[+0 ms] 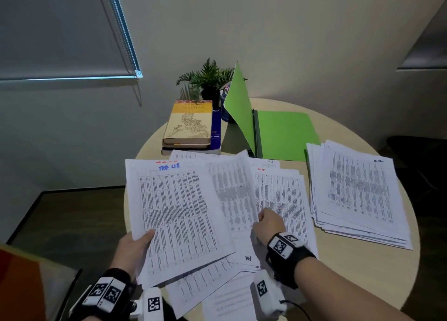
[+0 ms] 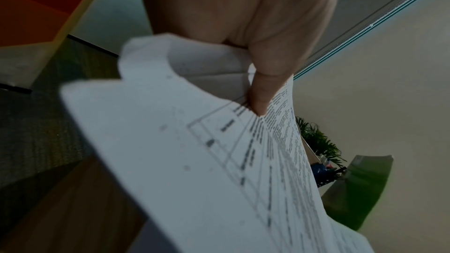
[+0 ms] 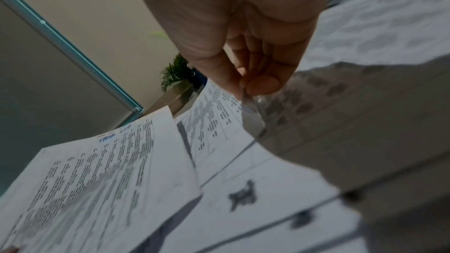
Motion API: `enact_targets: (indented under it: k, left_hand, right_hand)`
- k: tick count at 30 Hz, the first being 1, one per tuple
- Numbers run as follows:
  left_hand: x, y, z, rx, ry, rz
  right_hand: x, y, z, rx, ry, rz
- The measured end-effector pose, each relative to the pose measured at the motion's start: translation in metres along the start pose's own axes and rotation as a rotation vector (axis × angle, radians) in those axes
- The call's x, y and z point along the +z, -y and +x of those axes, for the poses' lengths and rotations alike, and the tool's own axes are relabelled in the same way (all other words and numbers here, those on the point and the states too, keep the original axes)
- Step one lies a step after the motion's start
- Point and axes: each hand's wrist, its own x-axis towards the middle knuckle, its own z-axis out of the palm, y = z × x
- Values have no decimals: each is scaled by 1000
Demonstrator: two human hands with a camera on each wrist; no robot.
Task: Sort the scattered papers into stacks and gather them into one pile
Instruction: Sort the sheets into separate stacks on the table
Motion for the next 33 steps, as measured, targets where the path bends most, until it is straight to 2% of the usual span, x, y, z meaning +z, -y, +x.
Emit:
enact_targets:
  k: [4,8,13,19,25,27,30,33]
  left_hand:
    - [7,-2,0,14,37,23]
    - [15,-5,-2,53,47,58]
    - [20,-7,-5,63,43,101]
    - [11,-9,-7,52,27,75]
    - [0,-8,-6,14,14,38]
    - [-1,-6,-5,17,10,44]
    - [-1,-7,-6,18,4,46]
    - [-2,-8,-5,18,-9,41]
  right_hand:
    - [-27,-37,-8,113,-46,-8]
    - [-42,-58,-18,230,-14,-124]
    - [-45,-71,-19,359,-58,-319]
    - [-42,-67,-18,313,-10,-316]
    - [-58,-66,-16,373,29,-409]
    - [-57,-70,-15,385,-9,-353]
    - [-47,-74,-10,393,-158,-160]
    - [-47,-71,-12,390,-138,7]
